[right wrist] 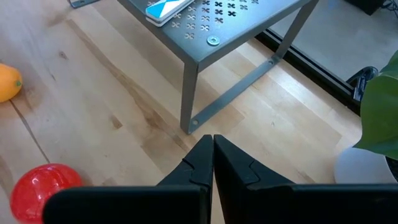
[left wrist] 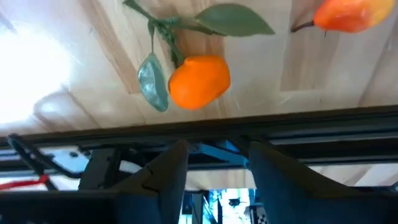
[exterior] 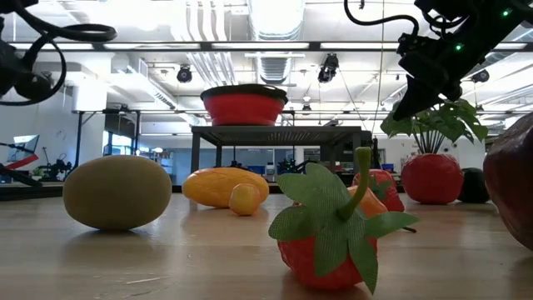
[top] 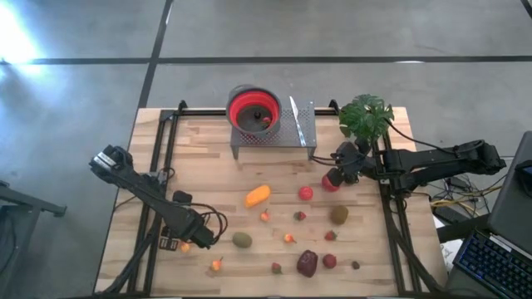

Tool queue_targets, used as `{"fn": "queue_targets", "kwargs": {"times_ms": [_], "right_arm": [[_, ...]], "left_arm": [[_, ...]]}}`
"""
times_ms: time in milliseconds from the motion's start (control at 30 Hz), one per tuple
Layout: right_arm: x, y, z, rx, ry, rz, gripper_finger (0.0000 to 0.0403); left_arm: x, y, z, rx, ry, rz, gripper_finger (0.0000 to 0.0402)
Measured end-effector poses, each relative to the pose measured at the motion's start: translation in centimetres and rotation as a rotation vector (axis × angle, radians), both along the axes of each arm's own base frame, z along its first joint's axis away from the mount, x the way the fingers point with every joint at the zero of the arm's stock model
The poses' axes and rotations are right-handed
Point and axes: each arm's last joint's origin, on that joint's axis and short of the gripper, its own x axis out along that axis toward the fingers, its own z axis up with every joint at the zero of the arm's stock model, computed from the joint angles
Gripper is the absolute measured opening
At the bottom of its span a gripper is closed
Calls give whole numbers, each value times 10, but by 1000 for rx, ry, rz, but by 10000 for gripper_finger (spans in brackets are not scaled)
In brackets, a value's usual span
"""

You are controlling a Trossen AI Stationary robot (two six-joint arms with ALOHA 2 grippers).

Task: Pick & Place Fruit
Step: Put the orange into the red strainer bowl on the shelf

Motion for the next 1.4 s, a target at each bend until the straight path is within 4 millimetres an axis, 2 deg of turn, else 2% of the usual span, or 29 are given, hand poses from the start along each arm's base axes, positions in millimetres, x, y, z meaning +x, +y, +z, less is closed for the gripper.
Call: {"fn": "queue_targets", "kwargs": {"times_ms": [167, 300, 400, 667, 800, 1200, 1400], "right_arm": [[0, 0, 0, 0, -1, 0, 8], [0, 0, 0, 0, -1, 0, 8], [0, 0, 0, 0, -1, 0, 8], [0, 0, 0, 0, -1, 0, 8], [0, 0, 0, -1, -1, 0, 8], [0, 0, 0, -1, 1, -1, 8], [-1, 0, -2, -2, 5, -1, 8]], "left_arm": [[1, 0, -2, -8, -12, -41, 228], [5, -2, -5, -58, -62, -129, 240], [4, 0, -11, -49, -85, -166, 238], [-10, 11, -34, -21, -13, -172, 234], [-8, 10, -42, -59, -60, -192, 234], [-9, 11, -49, -67, -93, -232, 231], [-5, 9, -51, -86, -136, -251, 210]]}}
